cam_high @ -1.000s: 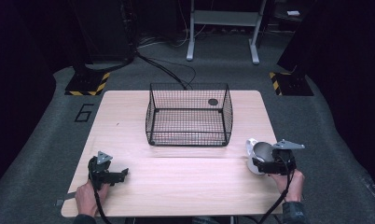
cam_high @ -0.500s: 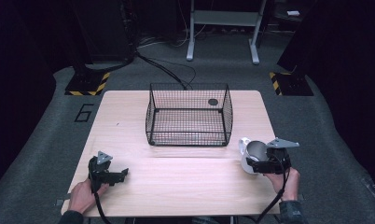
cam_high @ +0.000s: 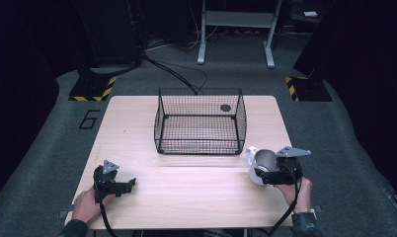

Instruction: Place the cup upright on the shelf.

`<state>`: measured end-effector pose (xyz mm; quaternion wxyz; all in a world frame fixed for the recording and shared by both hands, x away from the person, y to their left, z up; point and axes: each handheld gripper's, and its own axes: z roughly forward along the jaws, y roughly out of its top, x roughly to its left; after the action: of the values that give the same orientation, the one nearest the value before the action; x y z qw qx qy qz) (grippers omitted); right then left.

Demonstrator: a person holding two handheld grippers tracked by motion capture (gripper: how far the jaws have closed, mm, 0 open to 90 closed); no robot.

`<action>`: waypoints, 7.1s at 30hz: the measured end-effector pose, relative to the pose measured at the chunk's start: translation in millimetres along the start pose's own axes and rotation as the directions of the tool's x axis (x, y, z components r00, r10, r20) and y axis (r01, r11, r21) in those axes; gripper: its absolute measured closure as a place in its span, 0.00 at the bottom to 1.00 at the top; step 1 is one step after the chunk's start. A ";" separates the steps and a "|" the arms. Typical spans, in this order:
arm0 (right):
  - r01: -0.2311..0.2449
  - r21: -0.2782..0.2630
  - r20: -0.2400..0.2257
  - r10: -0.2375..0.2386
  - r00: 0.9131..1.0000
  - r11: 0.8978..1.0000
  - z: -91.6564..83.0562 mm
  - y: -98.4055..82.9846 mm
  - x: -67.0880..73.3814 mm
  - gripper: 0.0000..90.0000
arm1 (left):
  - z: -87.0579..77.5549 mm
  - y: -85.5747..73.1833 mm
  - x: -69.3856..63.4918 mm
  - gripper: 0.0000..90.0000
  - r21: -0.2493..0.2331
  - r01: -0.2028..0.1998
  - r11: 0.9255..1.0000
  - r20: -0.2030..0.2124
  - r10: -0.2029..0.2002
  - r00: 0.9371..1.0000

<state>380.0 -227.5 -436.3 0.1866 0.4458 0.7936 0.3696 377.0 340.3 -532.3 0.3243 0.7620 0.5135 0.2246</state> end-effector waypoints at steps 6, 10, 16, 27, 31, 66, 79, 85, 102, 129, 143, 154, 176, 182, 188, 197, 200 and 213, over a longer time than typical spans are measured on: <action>0.018 -0.002 -0.017 -0.018 1.000 1.000 3.3 5.1 7.2 0.08 | 0.1 0.0 0.0 0.00 -0.001 0.000 1.000 0.000 0.000 1.000; 0.031 -0.003 -0.028 -0.031 0.999 1.000 7.3 9.7 12.8 0.08 | -0.1 -0.2 -0.5 0.00 -0.001 0.000 1.000 -0.001 0.000 1.000; 0.047 -0.003 -0.050 -0.047 0.998 0.999 13.3 16.1 21.4 0.08 | -0.9 -0.1 -0.4 0.00 0.008 -0.002 1.000 -0.003 0.002 1.000; 0.074 -0.006 -0.086 -0.074 0.993 0.997 22.5 26.6 33.9 0.08 | -0.9 -0.1 -0.3 0.00 0.008 -0.002 1.000 -0.003 0.002 1.000; 0.080 -0.007 -0.096 -0.081 0.992 0.997 24.5 31.5 38.7 0.08 | -0.9 -0.2 -0.4 0.00 0.008 -0.002 1.000 -0.003 0.002 1.000; 0.148 -0.068 -0.138 -0.156 0.978 0.987 20.2 94.3 59.7 0.08 | -0.2 -0.5 -0.7 0.00 -0.002 0.005 1.000 -0.003 -0.005 1.000; 0.148 -0.087 -0.137 -0.159 0.978 0.985 21.1 117.3 55.0 0.08 | -0.2 -0.4 -0.7 0.00 -0.001 0.004 1.000 -0.003 -0.004 1.000; 0.151 -0.099 -0.133 -0.164 0.977 0.983 23.6 131.2 52.4 0.08 | -0.5 -0.3 -0.7 0.00 0.002 0.004 1.000 -0.004 -0.004 1.000; 0.164 -0.105 -0.123 -0.177 0.977 0.981 40.7 161.5 49.2 0.08 | -0.4 -0.4 -0.6 0.00 0.001 0.004 1.000 -0.003 -0.004 1.000; 0.121 -0.070 -0.111 -0.128 0.985 0.990 98.5 185.0 41.1 0.08 | -0.2 -0.4 -0.6 0.00 -0.002 0.005 1.000 -0.003 -0.005 1.000; 0.105 -0.043 -0.102 -0.108 0.989 0.994 131.2 185.9 38.0 0.08 | -0.2 -0.4 -0.4 0.00 -0.001 0.002 1.000 -0.002 -0.002 1.000; 0.086 -0.009 -0.095 -0.087 0.992 0.996 154.6 184.0 37.0 0.08 | -0.1 -0.5 -1.0 0.00 -0.002 0.010 1.000 -0.001 -0.010 1.000; 0.076 0.055 -0.105 -0.070 0.992 0.996 185.8 179.8 37.1 0.08 | -0.1 -0.5 -1.0 0.00 -0.002 0.010 1.000 -0.001 -0.010 1.000; 0.083 0.082 -0.111 -0.074 0.991 0.993 190.4 180.4 35.6 0.08 | -0.1 -0.5 -1.1 0.00 -0.002 0.011 1.000 -0.001 -0.011 1.000; 0.076 0.102 -0.105 -0.065 0.992 0.992 195.2 182.8 33.0 0.08 | -0.1 -0.5 -1.1 0.00 -0.002 0.011 1.000 -0.001 -0.011 1.000; 0.099 0.158 -0.099 -0.084 0.992 0.982 204.3 185.5 34.4 0.08 | -0.1 -0.6 -1.1 0.00 -0.002 0.011 1.000 -0.001 -0.011 1.000; 0.103 0.185 -0.090 -0.087 0.992 0.977 206.6 185.7 35.2 0.08 | -0.1 -0.6 -1.1 0.00 -0.002 0.011 1.000 -0.002 -0.011 1.000; 0.080 0.265 -0.064 -0.065 0.996 0.961 203.5 185.5 37.5 0.06 | -0.3 -0.3 -0.6 0.00 0.001 0.002 1.000 -0.003 -0.002 1.000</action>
<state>593.1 -49.2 -429.1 0.1162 0.4274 0.8568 0.2641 376.3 339.9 -532.3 0.3235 0.7611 0.5151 0.2253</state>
